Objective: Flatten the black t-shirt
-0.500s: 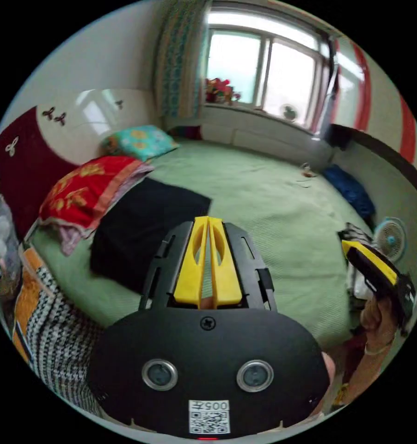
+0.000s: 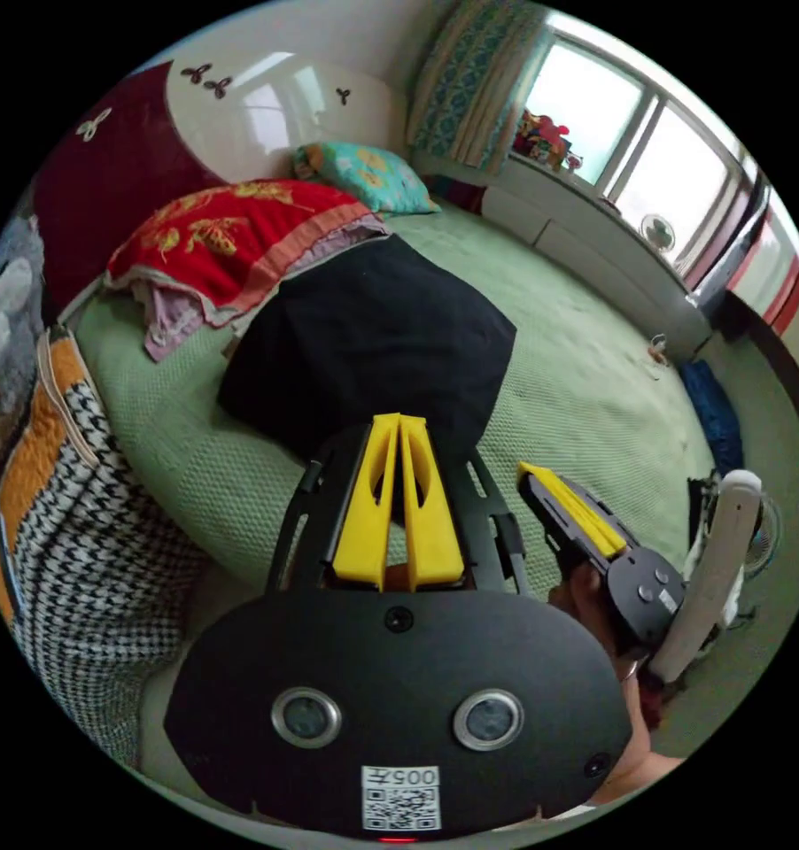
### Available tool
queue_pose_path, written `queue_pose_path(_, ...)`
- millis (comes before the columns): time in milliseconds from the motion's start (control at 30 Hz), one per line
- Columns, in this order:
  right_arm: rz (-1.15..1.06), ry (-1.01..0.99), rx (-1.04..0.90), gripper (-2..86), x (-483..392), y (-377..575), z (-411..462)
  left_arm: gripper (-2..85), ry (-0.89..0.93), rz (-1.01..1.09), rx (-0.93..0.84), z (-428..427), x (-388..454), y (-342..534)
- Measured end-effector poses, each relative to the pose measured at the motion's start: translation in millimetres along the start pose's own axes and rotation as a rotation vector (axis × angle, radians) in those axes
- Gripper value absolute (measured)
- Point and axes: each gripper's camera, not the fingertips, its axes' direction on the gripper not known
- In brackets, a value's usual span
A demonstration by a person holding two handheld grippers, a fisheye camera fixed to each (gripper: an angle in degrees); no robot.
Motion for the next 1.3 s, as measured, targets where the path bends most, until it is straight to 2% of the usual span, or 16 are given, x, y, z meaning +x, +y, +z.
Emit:
queue_pose_path(167,0.020,-0.041,-0.027,-0.9,-10,-10,37,-0.7,0.037,0.033,-0.020,2,-23,-15)
queue_pose_path(367,0.012,-0.029,-0.030,0.5,-29,-15,65,-0.7,-0.019,0.032,-0.079,15,-48,-35)
queue_pose_path(467,-0.035,-0.009,-0.023,10.0,-36,-19,75,-0.7,-0.003,0.020,-0.095,18,-62,-43)
queue_pose_path(533,-0.060,-0.022,-0.036,12.8,-39,-22,82,-0.7,0.002,0.018,-0.104,20,-70,-49)
queue_pose_path(633,0.007,-0.063,-0.070,9.8,-34,-24,93,-0.7,-0.014,0.006,-0.112,21,-81,-55)
queue_pose_path(800,0.084,-0.059,-0.007,4.9,-21,-24,100,-0.7,-0.023,-0.006,-0.114,22,-93,-62)
queue_pose_path(967,0.102,0.047,0.033,-0.5,-17,-23,110,-0.7,-0.071,0.029,-0.104,22,-95,-68)
queue_pose_path(1133,0.101,-0.022,0.038,0.0,-8,-22,119,-0.7,-0.086,0.049,-0.074,18,-108,-74)
queue_pose_path(1300,0.037,-0.114,0.015,7.5,-4,-22,132,-0.4,-0.063,0.036,-0.086,21,-123,-82)
